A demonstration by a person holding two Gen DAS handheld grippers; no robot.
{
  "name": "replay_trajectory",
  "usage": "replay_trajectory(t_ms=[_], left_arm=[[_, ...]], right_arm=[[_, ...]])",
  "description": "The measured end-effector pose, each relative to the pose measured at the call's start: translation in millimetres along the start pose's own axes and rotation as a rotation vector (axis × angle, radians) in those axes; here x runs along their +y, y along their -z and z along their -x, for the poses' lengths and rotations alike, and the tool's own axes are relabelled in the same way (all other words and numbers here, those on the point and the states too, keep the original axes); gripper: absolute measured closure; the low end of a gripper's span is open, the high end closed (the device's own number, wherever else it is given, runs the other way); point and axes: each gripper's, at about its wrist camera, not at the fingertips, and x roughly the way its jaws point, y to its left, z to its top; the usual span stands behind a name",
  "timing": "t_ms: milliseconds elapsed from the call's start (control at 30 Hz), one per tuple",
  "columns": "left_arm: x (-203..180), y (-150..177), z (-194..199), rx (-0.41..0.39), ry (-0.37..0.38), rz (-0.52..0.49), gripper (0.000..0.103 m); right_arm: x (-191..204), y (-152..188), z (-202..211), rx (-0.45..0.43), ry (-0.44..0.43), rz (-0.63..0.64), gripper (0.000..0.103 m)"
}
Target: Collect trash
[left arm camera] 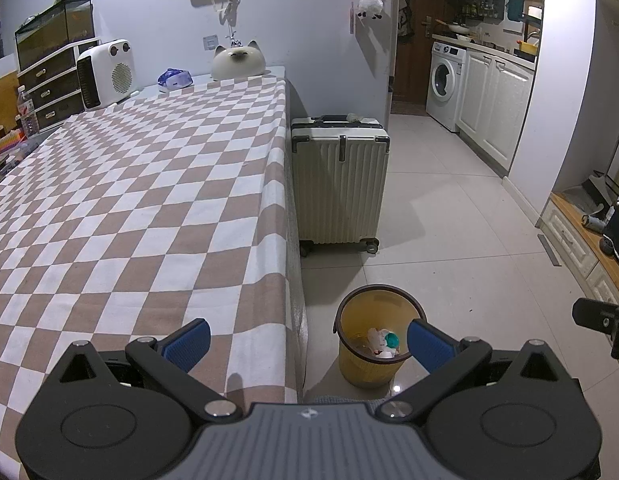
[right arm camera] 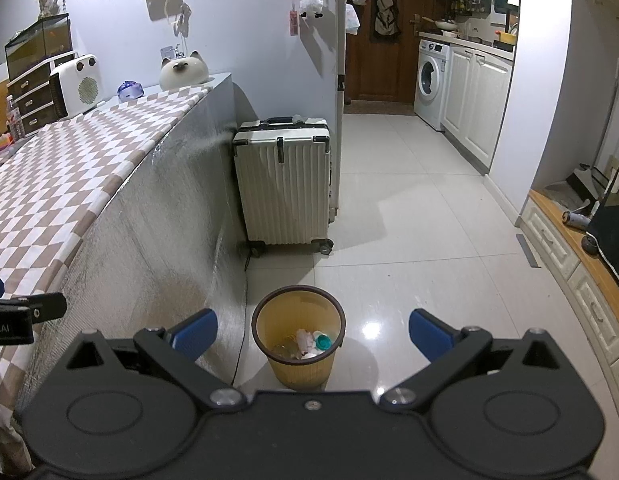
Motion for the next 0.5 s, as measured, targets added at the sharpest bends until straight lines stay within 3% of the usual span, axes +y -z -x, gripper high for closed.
replay_trajectory(t_ms=[500], left_arm=[[-0.3,0.5,0.1,-0.001,0.002,0.001,0.000]], right_arm=[[-0.6,0.2,-0.9,0.000,0.002,0.000,0.000]])
